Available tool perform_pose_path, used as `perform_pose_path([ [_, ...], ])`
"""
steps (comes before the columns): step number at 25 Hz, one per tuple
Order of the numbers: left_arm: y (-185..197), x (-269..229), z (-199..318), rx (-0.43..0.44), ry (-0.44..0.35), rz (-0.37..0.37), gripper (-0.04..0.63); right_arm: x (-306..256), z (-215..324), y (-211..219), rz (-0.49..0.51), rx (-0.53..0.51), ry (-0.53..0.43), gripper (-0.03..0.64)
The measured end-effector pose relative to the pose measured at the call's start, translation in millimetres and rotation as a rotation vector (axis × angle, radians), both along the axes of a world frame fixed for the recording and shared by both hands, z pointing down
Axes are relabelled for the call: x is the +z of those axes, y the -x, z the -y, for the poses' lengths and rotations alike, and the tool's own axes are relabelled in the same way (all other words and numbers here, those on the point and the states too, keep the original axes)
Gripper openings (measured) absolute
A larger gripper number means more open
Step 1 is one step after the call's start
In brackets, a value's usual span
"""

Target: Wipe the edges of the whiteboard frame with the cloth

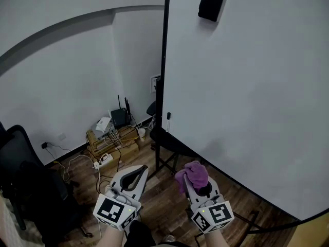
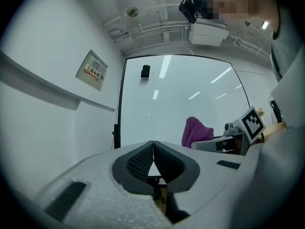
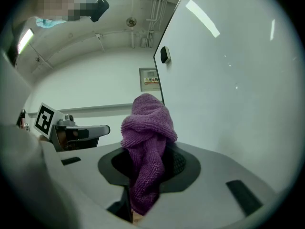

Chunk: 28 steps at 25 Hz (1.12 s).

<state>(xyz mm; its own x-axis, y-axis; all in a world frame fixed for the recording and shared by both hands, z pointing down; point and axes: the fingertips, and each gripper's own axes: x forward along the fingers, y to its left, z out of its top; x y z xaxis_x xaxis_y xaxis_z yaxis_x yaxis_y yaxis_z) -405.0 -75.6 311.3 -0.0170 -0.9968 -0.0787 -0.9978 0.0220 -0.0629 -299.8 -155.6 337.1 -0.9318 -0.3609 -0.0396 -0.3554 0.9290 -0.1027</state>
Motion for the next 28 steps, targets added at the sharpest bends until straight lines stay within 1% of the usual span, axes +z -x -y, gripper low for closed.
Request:
perform_pose_path([
  [10,79,-4,47,0.114,0.014,0.0,0.017,2,32,72,-0.014,0.114,0.017,0.109],
  [16,117,-3,66,0.182,0.027,-0.012,0.017,1,44,107,-0.028,0.184,0.025,0.109],
  [22,145,-2,80,0.262,0.034,-0.019,0.017,4,49,130,-0.031,0.265,0.039,0.109],
  [28,160,7,92,0.341,0.047,-0.014,0.017,13,52,143,-0.034,0.342,0.05,0.109],
])
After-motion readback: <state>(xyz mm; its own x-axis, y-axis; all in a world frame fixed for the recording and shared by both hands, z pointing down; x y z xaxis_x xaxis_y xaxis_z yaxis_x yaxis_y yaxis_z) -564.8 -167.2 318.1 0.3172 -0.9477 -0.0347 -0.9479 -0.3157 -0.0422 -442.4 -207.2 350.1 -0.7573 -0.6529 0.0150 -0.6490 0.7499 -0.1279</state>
